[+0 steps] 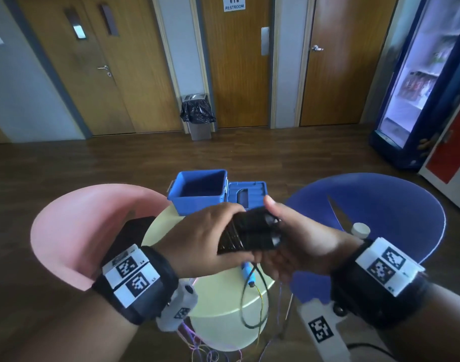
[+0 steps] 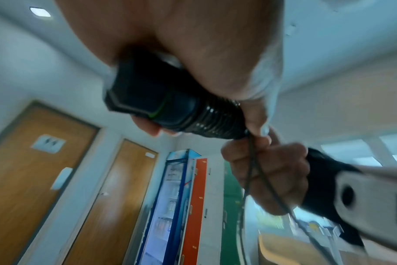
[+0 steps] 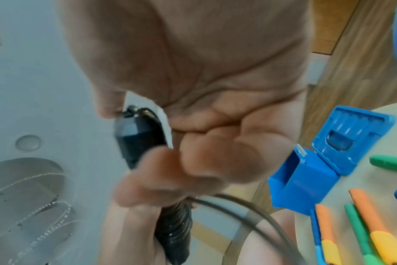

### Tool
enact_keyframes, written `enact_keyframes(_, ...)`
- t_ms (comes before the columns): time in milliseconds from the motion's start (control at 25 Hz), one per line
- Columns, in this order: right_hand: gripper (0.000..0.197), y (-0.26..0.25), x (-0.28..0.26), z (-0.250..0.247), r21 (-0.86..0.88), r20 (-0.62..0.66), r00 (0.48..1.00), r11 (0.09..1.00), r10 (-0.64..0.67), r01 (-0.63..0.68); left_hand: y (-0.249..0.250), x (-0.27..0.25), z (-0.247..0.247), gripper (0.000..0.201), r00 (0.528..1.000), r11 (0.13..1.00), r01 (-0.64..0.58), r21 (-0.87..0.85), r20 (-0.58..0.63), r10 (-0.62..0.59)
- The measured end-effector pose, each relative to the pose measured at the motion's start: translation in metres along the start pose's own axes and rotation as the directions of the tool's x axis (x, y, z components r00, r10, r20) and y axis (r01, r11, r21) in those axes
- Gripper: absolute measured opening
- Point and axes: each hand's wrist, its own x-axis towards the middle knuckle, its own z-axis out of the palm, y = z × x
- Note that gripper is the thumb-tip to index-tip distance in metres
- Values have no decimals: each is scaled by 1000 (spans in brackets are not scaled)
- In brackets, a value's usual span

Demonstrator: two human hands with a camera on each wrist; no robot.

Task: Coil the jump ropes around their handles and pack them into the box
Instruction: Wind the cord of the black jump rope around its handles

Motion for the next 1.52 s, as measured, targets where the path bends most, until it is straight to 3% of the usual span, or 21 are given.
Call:
enact_keyframes(80,89,7,5,7,-50,-205,975,996,-84,76,-4,-4,11,61,955,954,241,-180,-128,-266)
enact_keyframes(160,65,14,8,20,-309,-470,863,950,-185,35,-5,-8,23,50,835,818,425,-386,-182,-520)
enact_keyframes(240,46,23,11,32,-613,-582,752,775,-310,-155,-3,-12,36,43,702,670,529,-521,-176,-690)
enact_keyframes(280,44,26,13,36,-712,-566,744,665,-355,-224,-1,-14,40,41,638,583,556,-592,-145,-756)
enact_keyframes(360,49,33,16,38,-789,-536,755,543,-377,-288,1,-19,47,41,539,326,527,-785,12,-842)
enact_keyframes(400,49,35,17,36,-793,-534,749,539,-392,-283,2,-21,50,41,491,135,479,-867,137,-861)
enact_keyframes(480,35,37,17,30,-774,-527,720,604,-451,-188,3,-24,50,32,418,-210,357,-910,357,-835)
enact_keyframes(560,23,39,18,23,-681,-539,715,730,-444,-60,1,-26,50,29,407,-331,318,-888,443,-798)
enact_keyframes(640,34,38,15,18,-656,-501,775,753,-386,-50,-1,-26,49,29,445,-318,336,-887,447,-776)
enact_keyframes(720,62,34,7,15,-795,-384,866,591,-321,-134,-4,-26,47,27,501,-256,327,-909,397,-769)
enact_keyframes(800,77,25,1,19,-892,-308,901,422,-305,-162,-7,-27,43,24,559,-173,331,-928,341,-756)
enact_keyframes(840,75,19,-2,22,-889,-295,904,436,-309,-141,-9,-28,42,27,596,-109,343,-933,306,-742)
enact_keyframes(920,59,12,-3,28,-747,-257,913,665,-315,19,-9,-28,38,39,672,42,360,-932,228,-704)
enact_keyframes(1000,50,10,-3,32,-364,-195,931,904,-310,225,-8,-27,32,47,709,180,349,-920,134,-692)
enact_keyframes(1040,54,10,-3,31,-185,-190,937,948,-295,261,-7,-25,26,48,715,253,346,-903,80,-695)
enact_keyframes(1120,57,12,-3,28,-38,-206,942,964,-265,263,-4,-21,15,48,739,417,356,-837,-21,-673)
enact_keyframes(1160,55,14,-1,25,-79,-222,941,966,-257,245,-2,-20,11,48,768,504,355,-788,-62,-637)
enact_keyframes(1280,31,20,11,25,-418,-268,931,901,-249,121,4,-19,6,47,824,717,356,-599,-161,-543)
enact_keyframes(1400,14,23,26,36,-500,-348,898,864,-268,64,4,-19,13,42,832,796,319,-514,-250,-495)
enact_keyframes(1480,19,21,32,43,-491,-434,840,867,-325,83,1,-19,14,38,824,775,307,-552,-254,-507)
enact_keyframes(1520,18,20,35,42,-583,-449,802,809,-394,72,-3,-20,13,35,818,740,304,-600,-234,-526)
